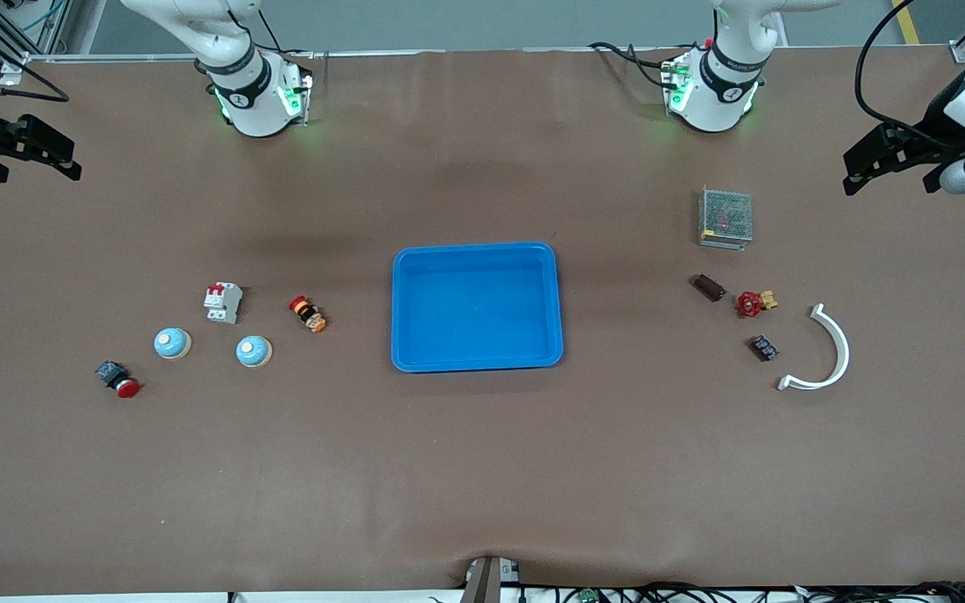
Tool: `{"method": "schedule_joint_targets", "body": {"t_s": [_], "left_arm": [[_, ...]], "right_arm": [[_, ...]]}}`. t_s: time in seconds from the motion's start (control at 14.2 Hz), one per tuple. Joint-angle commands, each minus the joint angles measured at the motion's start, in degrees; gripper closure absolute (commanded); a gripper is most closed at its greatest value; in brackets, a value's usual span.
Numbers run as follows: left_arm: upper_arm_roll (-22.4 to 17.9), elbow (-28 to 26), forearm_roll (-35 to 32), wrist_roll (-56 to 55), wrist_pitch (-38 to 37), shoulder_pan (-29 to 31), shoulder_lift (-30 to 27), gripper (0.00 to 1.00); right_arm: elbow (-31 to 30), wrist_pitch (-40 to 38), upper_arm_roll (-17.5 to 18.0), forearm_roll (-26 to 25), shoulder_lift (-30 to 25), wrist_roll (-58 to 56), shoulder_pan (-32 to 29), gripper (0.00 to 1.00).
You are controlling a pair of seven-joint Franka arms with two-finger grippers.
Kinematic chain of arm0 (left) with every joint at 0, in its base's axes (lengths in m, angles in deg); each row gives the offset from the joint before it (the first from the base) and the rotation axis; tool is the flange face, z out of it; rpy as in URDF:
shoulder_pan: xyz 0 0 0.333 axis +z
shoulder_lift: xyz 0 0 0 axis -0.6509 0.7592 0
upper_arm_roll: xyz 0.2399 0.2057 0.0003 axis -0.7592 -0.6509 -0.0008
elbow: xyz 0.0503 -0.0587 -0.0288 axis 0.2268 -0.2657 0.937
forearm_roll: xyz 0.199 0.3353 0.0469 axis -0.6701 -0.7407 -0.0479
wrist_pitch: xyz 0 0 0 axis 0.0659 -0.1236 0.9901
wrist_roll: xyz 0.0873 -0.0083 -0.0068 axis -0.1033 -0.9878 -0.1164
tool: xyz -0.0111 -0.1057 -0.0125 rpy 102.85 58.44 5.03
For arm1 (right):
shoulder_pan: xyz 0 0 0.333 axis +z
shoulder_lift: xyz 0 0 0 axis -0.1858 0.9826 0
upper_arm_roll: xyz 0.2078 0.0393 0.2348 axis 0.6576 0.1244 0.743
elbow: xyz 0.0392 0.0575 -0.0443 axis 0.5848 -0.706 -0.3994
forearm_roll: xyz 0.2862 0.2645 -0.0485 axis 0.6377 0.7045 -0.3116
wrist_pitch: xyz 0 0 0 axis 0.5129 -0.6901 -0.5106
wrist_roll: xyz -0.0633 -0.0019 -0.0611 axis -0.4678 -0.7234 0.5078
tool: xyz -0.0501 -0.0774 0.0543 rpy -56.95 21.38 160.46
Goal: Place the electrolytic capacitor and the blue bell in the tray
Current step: 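Reach the right gripper to the bell while the left gripper reaches the capacitor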
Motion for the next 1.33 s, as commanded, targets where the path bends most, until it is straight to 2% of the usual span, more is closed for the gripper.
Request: {"method": "schedule_joint_targets", "body": {"t_s": [0.0,0.42,0.63,0.91,1.26], "left_arm": [[0.0,0.8,0.1,1.1,-0.8,-0.1,0.0,0.00],[0.0,0.7,-0.1,1.3,-0.8,0.1,2.0,0.00],[0.0,-1.5,0.0,2.0,-2.0,0.0,2.4,0.00],[0.0,-9.2,0.1,-1.5,0.5,0.1,2.7,0.00],[0.1,-20.6,0.1,-7.6,9.2,-0.1,2.6,0.00]], "right_arm": [[0.9,0.1,0.4,0.8,-0.8,0.9,-0.4,0.00],[0.8,0.1,0.4,0.8,-0.8,1.0,0.2,0.00],[0.8,0.1,0.4,0.8,-0.8,1.0,0.3,0.00],[1.1,0.2,0.3,0.8,-0.5,1.0,0.4,0.00],[1.3,2.6,0.4,0.8,0.6,1.3,1.0,0.00]]}}
